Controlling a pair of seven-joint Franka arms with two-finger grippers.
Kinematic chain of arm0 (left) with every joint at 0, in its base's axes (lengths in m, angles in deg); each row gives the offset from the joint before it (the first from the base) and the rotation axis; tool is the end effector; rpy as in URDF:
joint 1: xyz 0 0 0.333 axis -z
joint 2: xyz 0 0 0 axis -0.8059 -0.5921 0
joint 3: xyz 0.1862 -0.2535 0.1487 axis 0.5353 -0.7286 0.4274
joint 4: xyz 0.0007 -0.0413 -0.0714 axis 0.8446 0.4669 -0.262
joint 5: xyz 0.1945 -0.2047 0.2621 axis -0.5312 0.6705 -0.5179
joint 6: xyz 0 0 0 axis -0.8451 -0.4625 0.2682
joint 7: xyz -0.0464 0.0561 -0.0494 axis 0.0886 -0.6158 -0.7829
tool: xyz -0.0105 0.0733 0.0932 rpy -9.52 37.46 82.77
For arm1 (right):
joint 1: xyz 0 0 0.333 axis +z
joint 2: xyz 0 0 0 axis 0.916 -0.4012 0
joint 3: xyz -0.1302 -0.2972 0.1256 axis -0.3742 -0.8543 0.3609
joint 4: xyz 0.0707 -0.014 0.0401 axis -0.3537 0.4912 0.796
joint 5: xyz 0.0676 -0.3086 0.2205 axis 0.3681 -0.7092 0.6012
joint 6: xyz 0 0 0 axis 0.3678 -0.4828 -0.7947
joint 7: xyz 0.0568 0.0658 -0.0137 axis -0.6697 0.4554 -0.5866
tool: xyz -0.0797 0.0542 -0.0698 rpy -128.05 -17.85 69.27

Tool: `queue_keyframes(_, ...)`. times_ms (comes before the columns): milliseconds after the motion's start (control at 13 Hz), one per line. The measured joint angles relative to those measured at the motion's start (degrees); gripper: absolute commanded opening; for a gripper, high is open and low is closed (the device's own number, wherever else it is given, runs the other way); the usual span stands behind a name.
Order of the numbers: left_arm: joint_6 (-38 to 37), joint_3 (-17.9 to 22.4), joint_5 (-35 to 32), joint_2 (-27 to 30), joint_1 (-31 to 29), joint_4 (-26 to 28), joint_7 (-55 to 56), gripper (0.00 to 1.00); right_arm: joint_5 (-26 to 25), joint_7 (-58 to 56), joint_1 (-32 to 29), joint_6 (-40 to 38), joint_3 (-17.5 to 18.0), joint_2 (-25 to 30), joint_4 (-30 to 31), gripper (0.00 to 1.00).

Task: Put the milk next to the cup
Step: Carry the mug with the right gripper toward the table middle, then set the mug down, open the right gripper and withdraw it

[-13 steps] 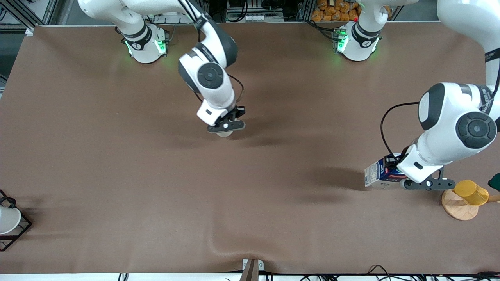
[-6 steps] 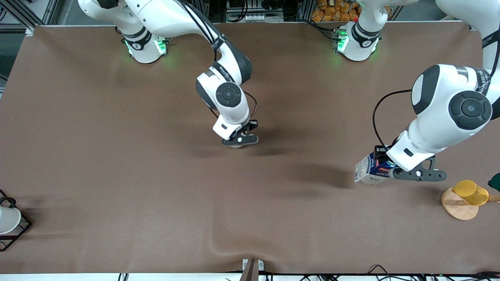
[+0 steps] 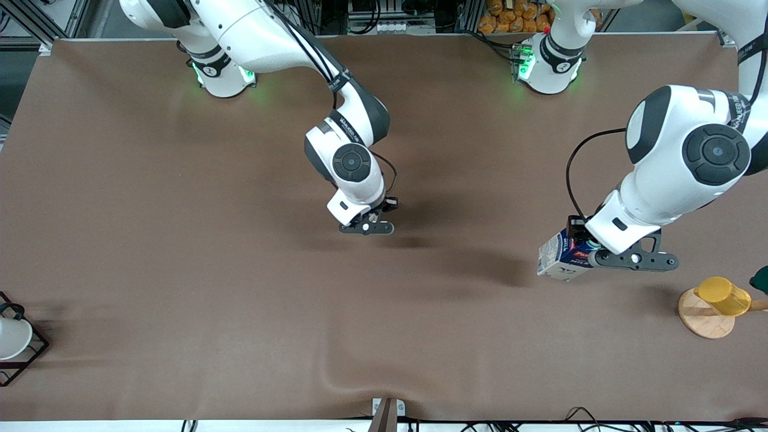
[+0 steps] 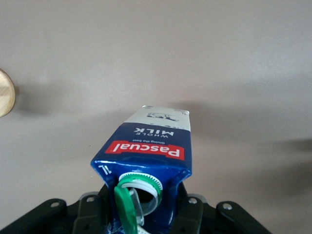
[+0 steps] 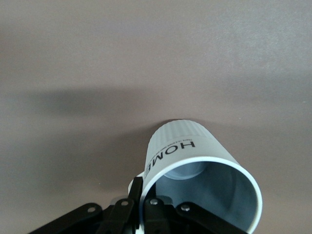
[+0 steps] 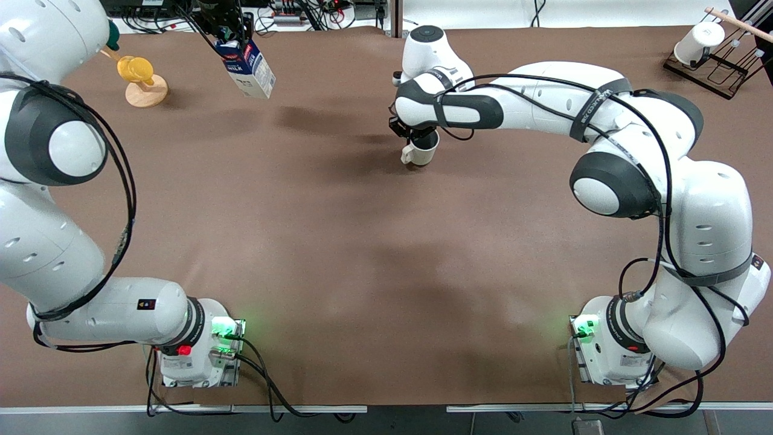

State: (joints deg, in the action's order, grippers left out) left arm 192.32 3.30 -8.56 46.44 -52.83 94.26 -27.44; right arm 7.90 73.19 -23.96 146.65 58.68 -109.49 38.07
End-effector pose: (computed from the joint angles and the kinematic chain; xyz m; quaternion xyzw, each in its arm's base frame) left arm 0.6438 -0.1319 0.4953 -0.9983 0.0495 -0.0036 0.0314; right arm 0.5324 0.4975 0.2712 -0.9976 0.0213 0.0523 0.0390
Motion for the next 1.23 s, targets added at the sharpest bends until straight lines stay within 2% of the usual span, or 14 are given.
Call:
queue_keyframes(77,-0.11,-0.09,0.24,0.08,-0.01,0.0,0.36,0.36,0.0,0.06,0.09,0.0,0.04,-0.33,-0.41,0.0)
queue_keyframes(154,-0.14,-0.46,0.57,0.12,-0.03,0.0,1.17,0.36,0.0,0.06,0.17,-0.01,0.08,-0.67,-0.96,0.17)
queue_keyframes(231,-0.15,-1.03,0.73,0.18,-0.03,0.0,2.02,0.36,0.01,0.06,0.22,-0.11,0.09,-0.95,-1.65,0.27)
queue_keyframes(308,-0.15,-1.59,0.75,0.25,-0.01,0.0,3.08,0.36,0.01,0.06,0.21,-0.36,0.06,-1.12,-2.23,0.47)
queue_keyframes(385,-0.16,-2.15,0.77,0.31,0.01,0.0,4.05,0.36,0.01,0.08,0.2,-0.87,0.04,-1.22,-2.77,0.75)
queue_keyframes(615,-0.22,-3.56,0.82,0.44,0.02,0.0,5.78,0.36,0.01,0.09,0.23,-1.48,0.01,-1.24,-4.31,0.86)
queue_keyframes(692,-0.3,-3.8,1.15,0.51,0.0,0.0,5.78,0.36,0.01,0.09,0.17,-2.21,-0.19,-1.07,-4.98,0.99)
queue_keyframes(846,-0.55,-4.6,2.6,0.67,-0.02,0.0,6.34,0.36,-0.71,0.13,-0.56,-6.62,-1.68,1.24,-6.5,1.0)
queue_keyframes(1077,-1.31,-7.47,3.14,0.93,-0.01,0.01,8.67,0.36,-9.59,0.1,-2.48,-13.97,-5.89,10.72,-7.54,1.0)
queue_keyframes(1231,-2.48,-10.37,3.17,1.01,0.0,0.01,10.96,0.36,-11.9,-0.01,-5.06,-19.99,-8.03,16.63,-7.24,1.0)
